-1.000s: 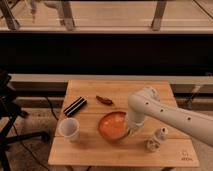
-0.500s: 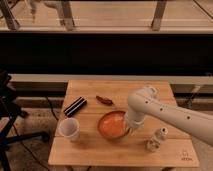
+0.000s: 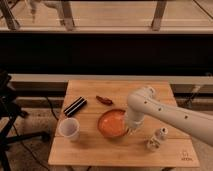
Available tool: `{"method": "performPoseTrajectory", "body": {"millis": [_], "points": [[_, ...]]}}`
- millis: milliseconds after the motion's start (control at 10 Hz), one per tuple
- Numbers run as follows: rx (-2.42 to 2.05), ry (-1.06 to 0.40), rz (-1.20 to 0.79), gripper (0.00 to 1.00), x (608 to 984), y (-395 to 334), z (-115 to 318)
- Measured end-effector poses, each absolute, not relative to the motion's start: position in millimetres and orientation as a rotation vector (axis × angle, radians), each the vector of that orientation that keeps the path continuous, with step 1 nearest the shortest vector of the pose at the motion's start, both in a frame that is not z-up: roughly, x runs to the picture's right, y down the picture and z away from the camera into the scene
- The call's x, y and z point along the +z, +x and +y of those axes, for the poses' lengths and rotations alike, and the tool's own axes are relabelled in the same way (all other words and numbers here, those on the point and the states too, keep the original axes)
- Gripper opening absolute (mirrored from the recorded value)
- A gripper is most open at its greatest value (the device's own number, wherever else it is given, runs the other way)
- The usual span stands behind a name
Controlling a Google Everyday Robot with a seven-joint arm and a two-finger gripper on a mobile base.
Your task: Pick up the ceramic bowl
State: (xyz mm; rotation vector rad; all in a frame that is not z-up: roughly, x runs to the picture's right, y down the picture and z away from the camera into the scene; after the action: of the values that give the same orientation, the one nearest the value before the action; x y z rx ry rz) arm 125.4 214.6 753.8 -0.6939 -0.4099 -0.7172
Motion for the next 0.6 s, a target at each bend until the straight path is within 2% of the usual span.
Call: {"method": "performPoseTrajectory", "body": {"millis": [200,500,600], "points": [[-0.717,-0.691,-0.408,0.78,754.1,125.8,212.5],[-0.716,-0.693,-0.408,0.98,758.7,125.3,214.5],[-0.710,-0.703,-0.415,1.00,763.7,124.1,219.0]]}}
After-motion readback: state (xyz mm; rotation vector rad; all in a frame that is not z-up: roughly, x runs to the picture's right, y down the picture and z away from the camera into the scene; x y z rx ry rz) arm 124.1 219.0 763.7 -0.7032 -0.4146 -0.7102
